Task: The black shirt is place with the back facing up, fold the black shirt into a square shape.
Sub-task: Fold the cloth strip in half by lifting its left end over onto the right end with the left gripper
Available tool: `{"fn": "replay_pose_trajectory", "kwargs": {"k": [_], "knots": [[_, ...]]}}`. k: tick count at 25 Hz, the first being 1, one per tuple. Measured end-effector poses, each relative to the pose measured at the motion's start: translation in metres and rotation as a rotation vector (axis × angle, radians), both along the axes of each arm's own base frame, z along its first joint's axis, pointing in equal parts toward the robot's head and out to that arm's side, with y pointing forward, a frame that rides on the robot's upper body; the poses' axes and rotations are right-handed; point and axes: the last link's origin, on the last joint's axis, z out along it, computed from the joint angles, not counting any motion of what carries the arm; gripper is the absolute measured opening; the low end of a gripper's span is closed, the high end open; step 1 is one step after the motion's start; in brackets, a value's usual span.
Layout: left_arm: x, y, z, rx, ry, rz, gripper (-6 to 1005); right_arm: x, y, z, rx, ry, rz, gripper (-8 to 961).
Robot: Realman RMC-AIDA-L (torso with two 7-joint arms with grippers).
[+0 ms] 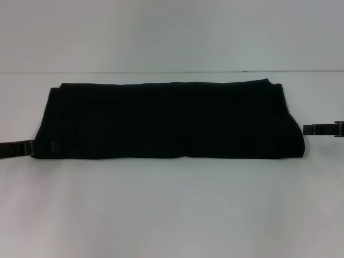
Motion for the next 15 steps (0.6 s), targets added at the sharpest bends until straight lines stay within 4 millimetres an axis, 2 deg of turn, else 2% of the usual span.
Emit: {"fn": "replay_pose_trajectory", "kwargs": {"k": [6,11,15], "knots": [[0.002,0.002,0.000,-0.006,0.008,-0.009,664,0.001,0.002,-0.010,-0.015,-0.016,-0.013,665],[0.002,0.002,0.000,-0.006,0.011,-0.012,426,0.001,0.002,-0.021,-0.030,-0.020,-0.023,663],[0.003,0.003,0.001,-0.006,0.012,-0.014,337,0.000,0.000,-0.029,-0.038,-0.015,-0.026,662]]}}
